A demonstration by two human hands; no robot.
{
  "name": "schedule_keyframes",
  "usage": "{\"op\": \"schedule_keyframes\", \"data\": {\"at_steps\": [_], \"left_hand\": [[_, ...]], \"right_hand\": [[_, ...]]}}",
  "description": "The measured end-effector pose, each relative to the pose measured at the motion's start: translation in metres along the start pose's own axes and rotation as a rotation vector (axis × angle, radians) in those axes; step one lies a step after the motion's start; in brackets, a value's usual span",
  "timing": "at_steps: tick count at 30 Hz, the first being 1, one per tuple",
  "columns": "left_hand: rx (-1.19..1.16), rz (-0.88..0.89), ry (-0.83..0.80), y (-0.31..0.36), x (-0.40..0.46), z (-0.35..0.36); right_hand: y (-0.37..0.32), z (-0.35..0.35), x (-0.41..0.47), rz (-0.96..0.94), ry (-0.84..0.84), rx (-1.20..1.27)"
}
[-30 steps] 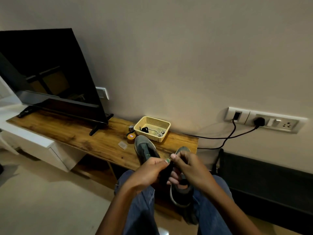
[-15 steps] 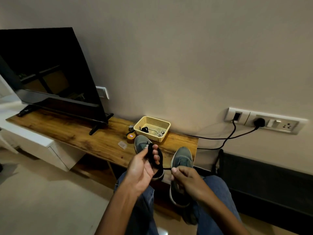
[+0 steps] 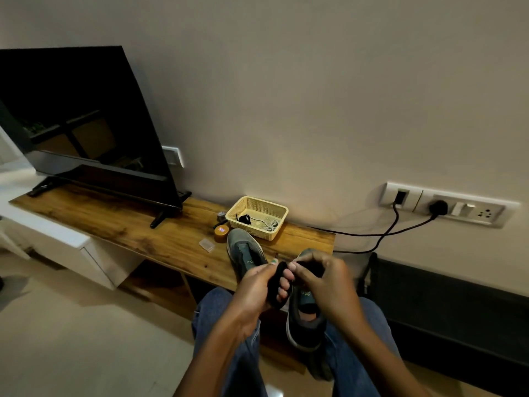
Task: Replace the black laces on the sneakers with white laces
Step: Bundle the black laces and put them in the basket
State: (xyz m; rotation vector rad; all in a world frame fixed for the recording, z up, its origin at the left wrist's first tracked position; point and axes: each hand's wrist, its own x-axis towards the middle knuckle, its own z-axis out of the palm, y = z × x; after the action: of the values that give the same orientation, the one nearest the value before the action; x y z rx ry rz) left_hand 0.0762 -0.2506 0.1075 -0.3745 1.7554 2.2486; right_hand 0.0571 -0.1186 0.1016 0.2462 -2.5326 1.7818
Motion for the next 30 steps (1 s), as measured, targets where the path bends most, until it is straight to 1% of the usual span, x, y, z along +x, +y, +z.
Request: {"op": "schedule_keyframes", "data": {"at_steps": [4,8,11,15,17,20,24,28,30], "left_hand": [[-0.003,-0.005,0.113,-0.006,0.002,0.003],[-0.099,-0.012,0.134,-0.009,0.006,0.005],[-0.100,0.030,0.114,-0.008,0.006,0.007],[-0.112,0.074,0.090,-0.005,0.002,0.011],[-0.087,0.105,0.091,-0.006,0.003,0.011],[-0.042,0.148,0.105,-0.010,0.008,0.007],[-0.010,0.168,0.128,-0.012,0.009,0.004],[-0.041,0.159,0.146,-0.011,0.007,0.002],[-0.036,0.156,0.141,-0.011,0.006,0.001]], "right_hand": [[-0.004,-0.002,-0.003,0.078,-0.053,0.199],[-0.008,-0.005,-0.002,0.144,-0.095,0.344],[-0.009,-0.003,-0.003,0.192,-0.050,0.431],[-0.008,0.002,-0.005,0.348,0.047,0.587],[-0.009,0.007,-0.007,0.388,0.067,0.609],[-0.012,0.012,-0.011,0.395,0.072,0.602],[-0.016,0.011,-0.017,0.401,-0.044,0.589],[-0.019,0.006,-0.019,0.385,-0.168,0.586],[-0.022,0.004,-0.020,0.364,-0.189,0.565]]}}
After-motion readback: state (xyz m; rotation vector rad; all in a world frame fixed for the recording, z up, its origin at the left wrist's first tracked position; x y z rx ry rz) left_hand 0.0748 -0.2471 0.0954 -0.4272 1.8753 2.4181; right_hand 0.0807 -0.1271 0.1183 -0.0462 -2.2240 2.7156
